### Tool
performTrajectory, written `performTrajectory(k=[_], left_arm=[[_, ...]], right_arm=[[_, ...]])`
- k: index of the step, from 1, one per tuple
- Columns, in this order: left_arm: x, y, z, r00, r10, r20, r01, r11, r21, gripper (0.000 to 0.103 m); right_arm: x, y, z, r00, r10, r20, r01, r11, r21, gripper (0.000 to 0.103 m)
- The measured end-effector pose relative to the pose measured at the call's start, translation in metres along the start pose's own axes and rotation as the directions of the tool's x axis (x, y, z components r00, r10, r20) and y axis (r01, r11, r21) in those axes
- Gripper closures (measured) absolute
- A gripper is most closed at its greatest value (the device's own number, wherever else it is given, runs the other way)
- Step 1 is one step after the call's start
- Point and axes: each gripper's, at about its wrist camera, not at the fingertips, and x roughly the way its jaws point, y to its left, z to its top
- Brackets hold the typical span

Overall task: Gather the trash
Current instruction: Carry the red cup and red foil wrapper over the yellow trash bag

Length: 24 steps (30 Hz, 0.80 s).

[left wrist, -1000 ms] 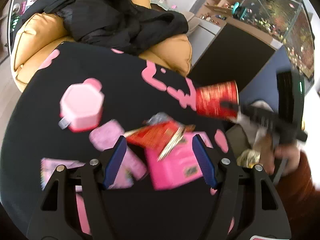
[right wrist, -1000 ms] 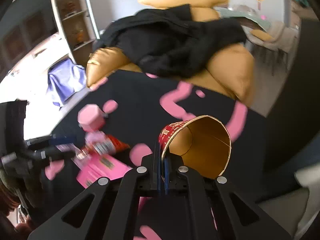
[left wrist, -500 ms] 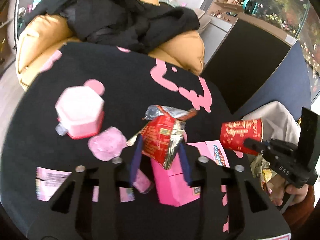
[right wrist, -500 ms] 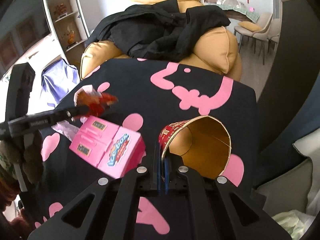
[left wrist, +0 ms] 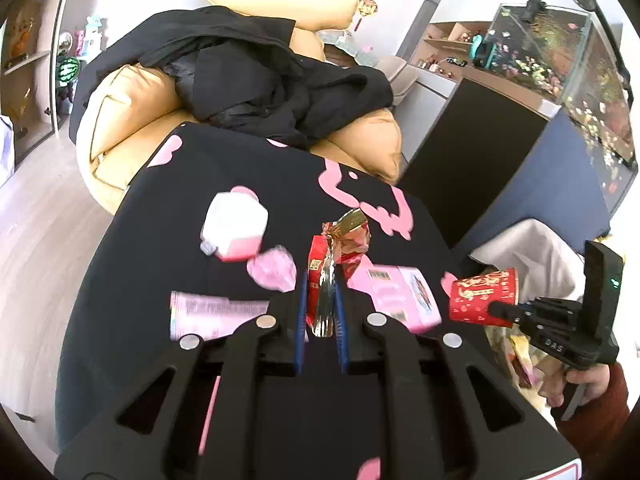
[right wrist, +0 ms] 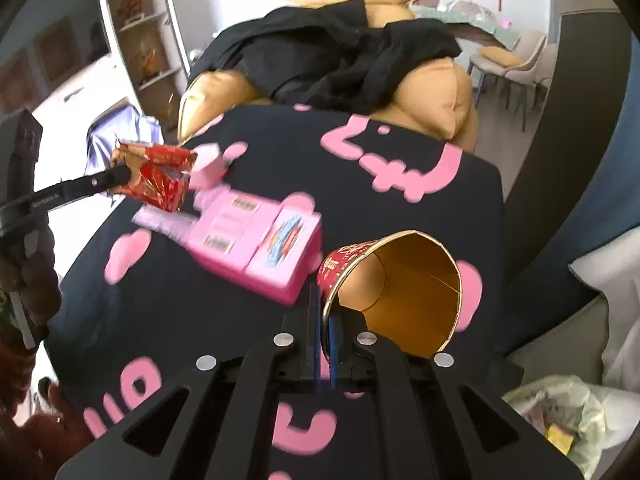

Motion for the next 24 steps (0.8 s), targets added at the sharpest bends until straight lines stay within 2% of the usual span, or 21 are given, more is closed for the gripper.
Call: performTrajectory(k=[7,13,16,24], left_arm=[[-0.032,-0.017,-0.032,0.999,-0.041,-0.013,0.041,0.999,-0.006,0.091],[-0.039,-0.024,-0.042,1.000,-0.027,0.003,0.027,1.000,-0.002,0.091],[-0.041,-0.026,-0.042,1.000,-0.025,0.005,0.025,1.000,-0.005,0.091],[-0.054,-0.044,-0.035,0.999,-0.040,0.034,0.039,0.999,0.035,0.091]], right_arm=[[0.004,0.015,-0.033,0.996,-0.009,-0.092,0.007,1.000,-0.018,0.098],[0.001,0.020,-0.043,0.995,-0.029,-0.095,0.026,0.999,-0.026,0.098],[-0.002,0.018,-0.043,0.996,-0.042,-0.084,0.040,0.999,-0.025,0.098],[-0.045,0.017,-0.040,0.998,-0.041,0.049,0.043,0.998,-0.035,0.098]])
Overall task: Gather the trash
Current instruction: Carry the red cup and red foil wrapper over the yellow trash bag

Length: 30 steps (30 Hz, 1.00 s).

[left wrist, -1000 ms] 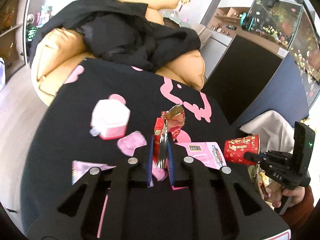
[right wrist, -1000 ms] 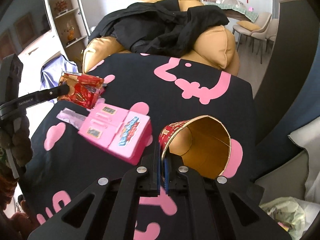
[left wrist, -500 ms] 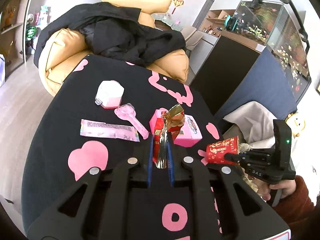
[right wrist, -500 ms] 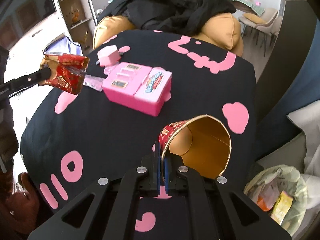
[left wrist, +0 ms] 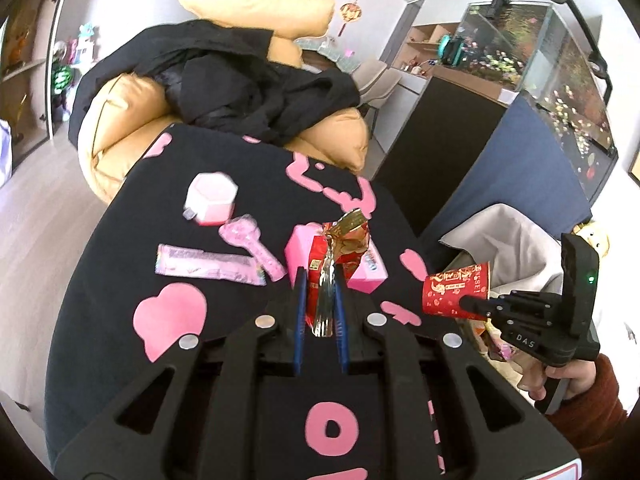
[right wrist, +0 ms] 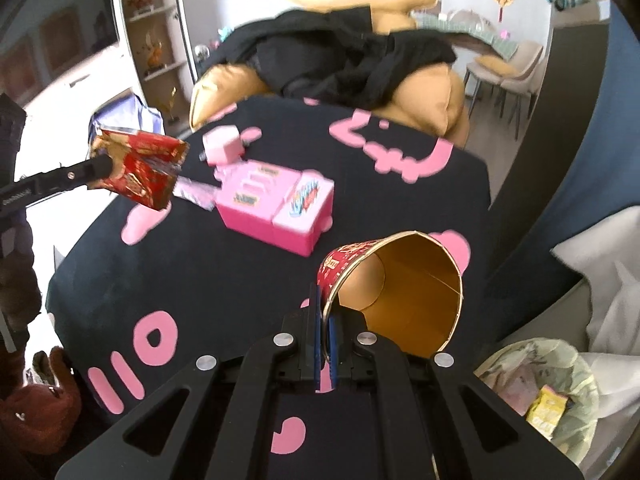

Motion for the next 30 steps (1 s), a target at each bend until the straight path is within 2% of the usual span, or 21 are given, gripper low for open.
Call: performTrajectory(k=[7,14,21,30], left_arm=[[-0.011,-0.040,0.008,0.999,-0.042,0.020,0.040,0.997,0.069,0.091],[0.003,-0.109,0.010,0.993,-0.116,-0.012,0.116,0.977,0.176,0.091],[0.052,-0.208,-0.011,0.966,-0.212,-0.147,0.249,0.916,0.313,0.091],[0.111,-0.294,-0.049,0.921,-0.228,-0.316,0.347,0.850,0.397,0.091]], right_arm=[[-0.046,-0.010,-0.008,0.995,-0.019,0.102,0.018,1.000,0.006,0.098],[-0.105,-0.049,-0.037,0.973,-0.111,0.202,0.100,0.993,0.068,0.098],[-0.153,-0.104,-0.084,0.941,-0.235,0.246,0.190,0.963,0.193,0.098],[-0.182,-0.155,-0.136,0.912,-0.336,0.235,0.253,0.913,0.320,0.098]])
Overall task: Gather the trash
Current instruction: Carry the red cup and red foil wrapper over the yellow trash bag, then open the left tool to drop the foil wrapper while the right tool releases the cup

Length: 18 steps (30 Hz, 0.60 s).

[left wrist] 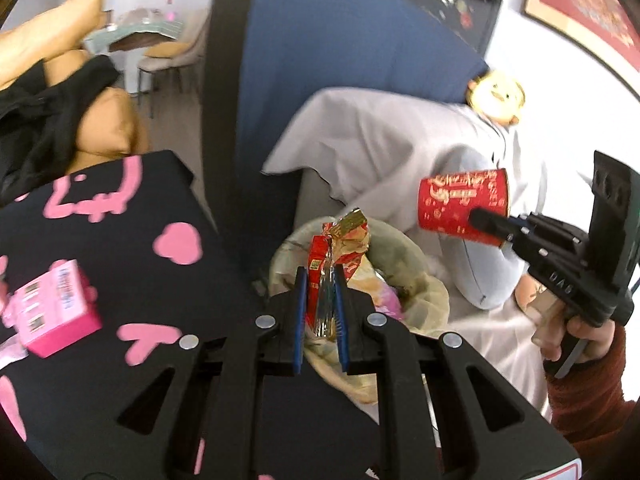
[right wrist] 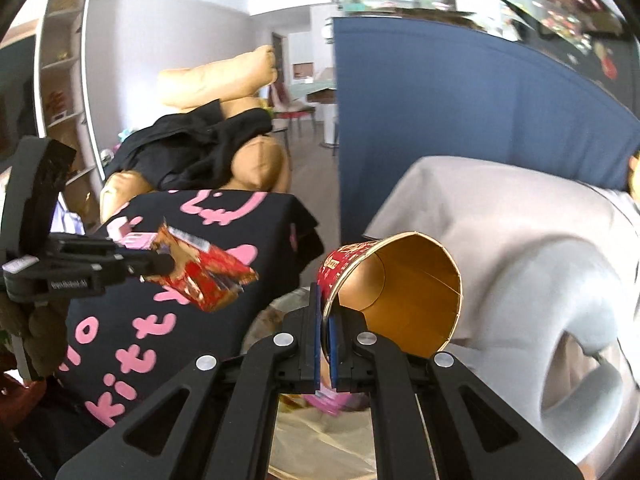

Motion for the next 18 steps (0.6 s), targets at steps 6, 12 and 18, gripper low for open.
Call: performTrajectory(k=[6,12,18], left_arm=[[0.048,-0.020,0.001,0.995,-0.054,-0.083,0.056,0.998,0.018,0.091],[0.094,-0.025,-0.005,0.987,-0.064,-0.149,0.067,0.998,0.018,0.091],[0.144,-0.031,-0.022,0.967,-0.041,-0.250,0.054,0.998,0.045,0.092]], right_arm=[[-0.006,-0.022,-0.010,1.000,-0.020,0.011,0.019,0.999,0.049,0.098],[-0.004,-0.036,-0.017,0.999,-0.035,0.004,0.034,0.997,0.069,0.098],[0.008,-0.051,-0.025,0.999,-0.037,-0.011,0.038,0.993,0.113,0.098]])
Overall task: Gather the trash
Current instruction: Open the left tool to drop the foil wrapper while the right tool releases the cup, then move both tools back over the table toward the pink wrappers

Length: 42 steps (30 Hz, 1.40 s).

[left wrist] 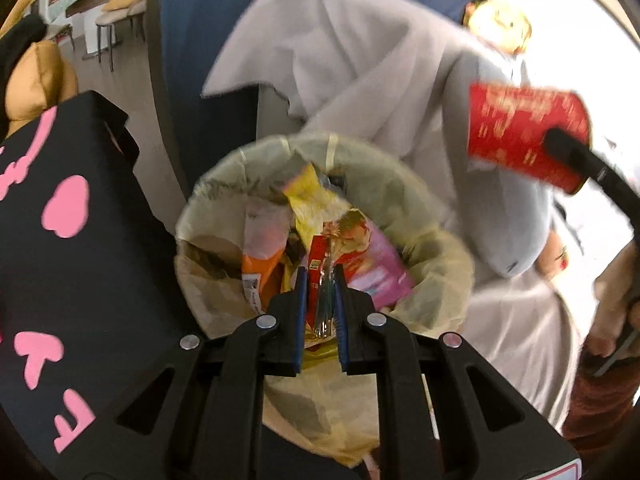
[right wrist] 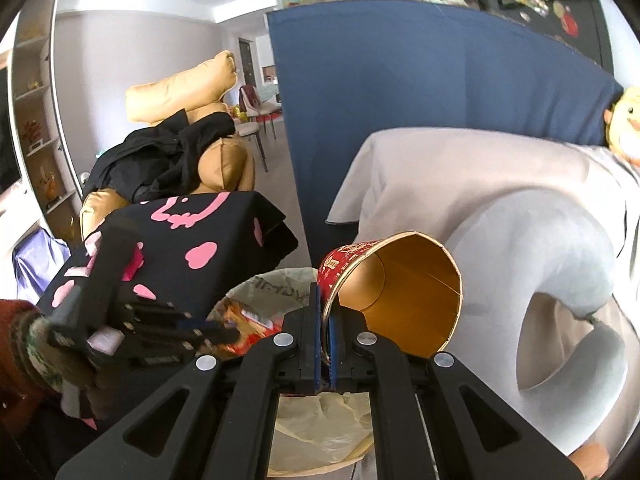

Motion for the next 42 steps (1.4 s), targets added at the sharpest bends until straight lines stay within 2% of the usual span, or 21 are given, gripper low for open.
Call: performTrajectory(k=[3,9,10,11,12,15,18,23,28,34,37,39,41,42], left_arm=[[0.023,-0.006,0.000,1.000,0.005,-0.025,-0.004,1.000,0.023,0.093],[0.040,-0.004,0.003,1.000,0.018,-0.016,-0.018,1.000,0.009,0.090],[0.038,-0.001,0.003,1.000,0.011,-0.016,-0.011,1.000,-0.003,0.082],[0.034,0.002,0.003,1.000,0.002,-0.018,-0.002,1.000,-0.016,0.070],[0.028,0.005,0.002,1.000,0.000,-0.013,-0.001,1.000,-0.027,0.067],[0.000,0.014,-0.002,1.000,-0.008,0.017,0.009,0.999,-0.036,0.063],[-0.033,0.025,-0.008,0.997,0.028,0.072,-0.024,0.998,-0.053,0.059],[-0.079,0.051,-0.023,0.986,0.081,0.147,-0.062,0.990,-0.130,0.057],[-0.111,0.074,-0.042,0.974,0.132,0.186,-0.100,0.980,-0.170,0.054],[-0.131,0.107,-0.063,0.963,0.164,0.213,-0.111,0.964,-0.240,0.054],[-0.136,0.124,-0.074,0.960,0.182,0.213,-0.117,0.951,-0.285,0.053],[-0.141,0.133,-0.080,0.958,0.189,0.215,-0.117,0.944,-0.308,0.053],[-0.146,0.141,-0.086,0.956,0.194,0.219,-0.117,0.939,-0.324,0.048],[-0.150,0.146,-0.090,0.954,0.197,0.224,-0.115,0.936,-0.333,0.048]], right_arm=[[0.009,-0.005,-0.004,1.000,0.009,-0.017,-0.009,1.000,0.021,0.098],[0.022,-0.007,-0.007,0.999,0.023,-0.047,-0.022,0.999,0.024,0.098],[0.022,-0.007,-0.008,0.999,0.028,-0.047,-0.027,0.999,0.025,0.098],[0.022,-0.006,-0.008,0.998,0.035,-0.045,-0.034,0.999,0.028,0.098],[0.023,-0.005,-0.008,0.998,0.043,-0.044,-0.042,0.999,0.031,0.098],[0.029,0.004,-0.008,0.995,0.088,-0.048,-0.086,0.996,0.039,0.098],[0.040,0.018,-0.009,0.988,0.140,-0.063,-0.137,0.990,0.037,0.098],[0.090,0.038,-0.023,0.950,0.282,-0.135,-0.266,0.955,0.128,0.098],[0.147,0.044,-0.051,0.925,0.259,-0.277,-0.211,0.958,0.191,0.098],[0.163,0.047,-0.061,0.914,0.213,-0.344,-0.160,0.971,0.176,0.098],[0.162,0.050,-0.060,0.914,0.182,-0.363,-0.130,0.978,0.162,0.093],[0.158,0.057,-0.059,0.915,0.129,-0.382,-0.093,0.989,0.112,0.085],[0.150,0.060,-0.059,0.916,0.117,-0.383,-0.090,0.992,0.088,0.061],[0.145,0.060,-0.059,0.917,0.118,-0.380,-0.093,0.992,0.083,0.056]])
